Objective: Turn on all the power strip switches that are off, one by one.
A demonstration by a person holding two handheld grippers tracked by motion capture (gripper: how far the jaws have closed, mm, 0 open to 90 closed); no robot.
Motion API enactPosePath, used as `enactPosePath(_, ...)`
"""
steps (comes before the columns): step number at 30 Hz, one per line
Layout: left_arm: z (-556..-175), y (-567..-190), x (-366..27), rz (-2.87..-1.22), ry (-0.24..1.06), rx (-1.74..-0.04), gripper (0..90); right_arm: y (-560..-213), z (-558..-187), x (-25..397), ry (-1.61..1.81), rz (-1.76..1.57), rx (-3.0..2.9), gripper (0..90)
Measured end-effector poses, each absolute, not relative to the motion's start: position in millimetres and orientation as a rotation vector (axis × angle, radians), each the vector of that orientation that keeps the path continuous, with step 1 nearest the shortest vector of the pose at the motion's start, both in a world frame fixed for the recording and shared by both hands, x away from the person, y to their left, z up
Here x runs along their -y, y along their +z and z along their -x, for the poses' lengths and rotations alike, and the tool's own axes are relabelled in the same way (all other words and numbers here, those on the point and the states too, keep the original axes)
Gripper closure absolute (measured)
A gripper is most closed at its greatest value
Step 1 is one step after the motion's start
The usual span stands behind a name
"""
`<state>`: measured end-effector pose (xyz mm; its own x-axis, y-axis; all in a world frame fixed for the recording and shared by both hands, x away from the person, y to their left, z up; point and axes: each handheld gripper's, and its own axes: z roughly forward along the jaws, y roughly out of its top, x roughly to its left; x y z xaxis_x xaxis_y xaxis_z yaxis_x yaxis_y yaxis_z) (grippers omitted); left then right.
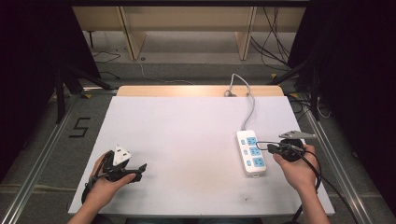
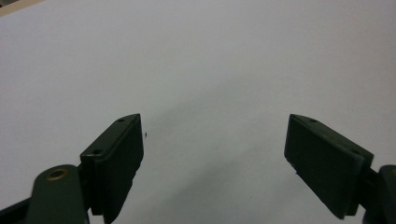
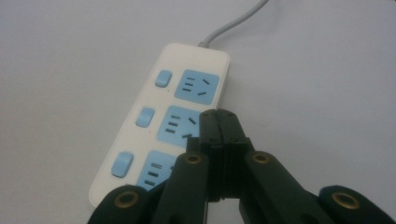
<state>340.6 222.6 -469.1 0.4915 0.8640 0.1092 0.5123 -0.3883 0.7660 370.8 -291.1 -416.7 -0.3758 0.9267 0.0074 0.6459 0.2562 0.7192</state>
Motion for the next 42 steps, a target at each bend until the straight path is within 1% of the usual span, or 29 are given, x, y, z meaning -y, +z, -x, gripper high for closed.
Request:
enactPosePath(20, -340.6, -469.3, -221.2, -2.064, 0.664, -1.122, 19.7, -411.6, -388.0, 284.4, 0.852, -1.443, -2.17, 90.0)
enactPosePath(42, -340.7, -469.4, -221.1, -2.065, 0.662, -1.121, 19.7, -410.0, -411.4, 265.8, 0.807, -1.449, -2.251, 90.0)
